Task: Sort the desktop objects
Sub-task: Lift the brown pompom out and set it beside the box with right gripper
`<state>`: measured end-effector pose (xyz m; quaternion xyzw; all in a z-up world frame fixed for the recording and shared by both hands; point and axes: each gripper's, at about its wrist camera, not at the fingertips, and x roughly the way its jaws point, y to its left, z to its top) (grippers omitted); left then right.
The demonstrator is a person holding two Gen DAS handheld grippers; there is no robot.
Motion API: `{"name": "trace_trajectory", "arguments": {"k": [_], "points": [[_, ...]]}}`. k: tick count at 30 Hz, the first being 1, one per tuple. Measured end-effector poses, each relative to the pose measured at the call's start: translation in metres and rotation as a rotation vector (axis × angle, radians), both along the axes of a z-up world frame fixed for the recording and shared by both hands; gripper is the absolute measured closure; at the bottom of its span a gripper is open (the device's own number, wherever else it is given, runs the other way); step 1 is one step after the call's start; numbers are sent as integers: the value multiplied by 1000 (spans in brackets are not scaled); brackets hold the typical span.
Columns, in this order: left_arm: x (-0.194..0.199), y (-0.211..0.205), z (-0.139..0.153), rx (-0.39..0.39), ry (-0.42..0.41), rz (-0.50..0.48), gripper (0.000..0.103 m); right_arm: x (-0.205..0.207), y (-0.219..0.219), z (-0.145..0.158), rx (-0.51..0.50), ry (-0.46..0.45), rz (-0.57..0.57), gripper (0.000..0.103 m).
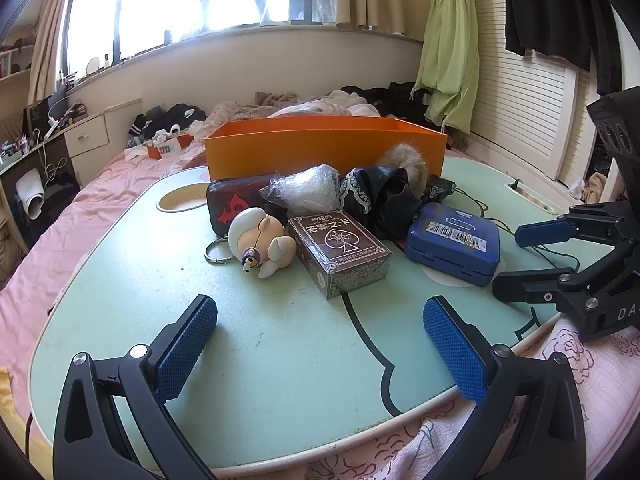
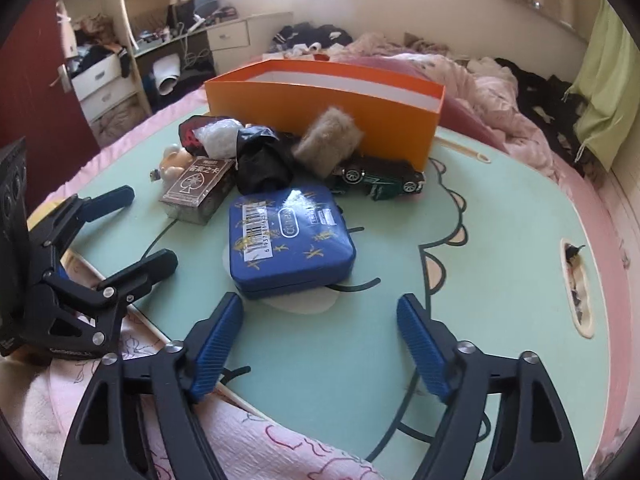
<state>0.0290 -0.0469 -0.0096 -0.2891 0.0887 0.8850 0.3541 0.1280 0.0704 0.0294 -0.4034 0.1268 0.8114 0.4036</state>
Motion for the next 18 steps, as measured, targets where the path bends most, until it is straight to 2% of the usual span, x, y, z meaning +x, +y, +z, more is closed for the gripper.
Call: {"name": "trace_trajectory", "arguments": {"k": [1,10,15,18], "points": [[0,0,0,0,1,0,0,1,2,-1,-2,2,-9,14],[0,0,0,-1,0,0,0,3,3,-2,-9,3,-5,5],[-4,1,2,-20,-24,-23,0,2,3,-2,-9,3,-1,4],[-8,5,5,-60,-63,-28,0,3,3,-2,-9,4,0,4]]}}
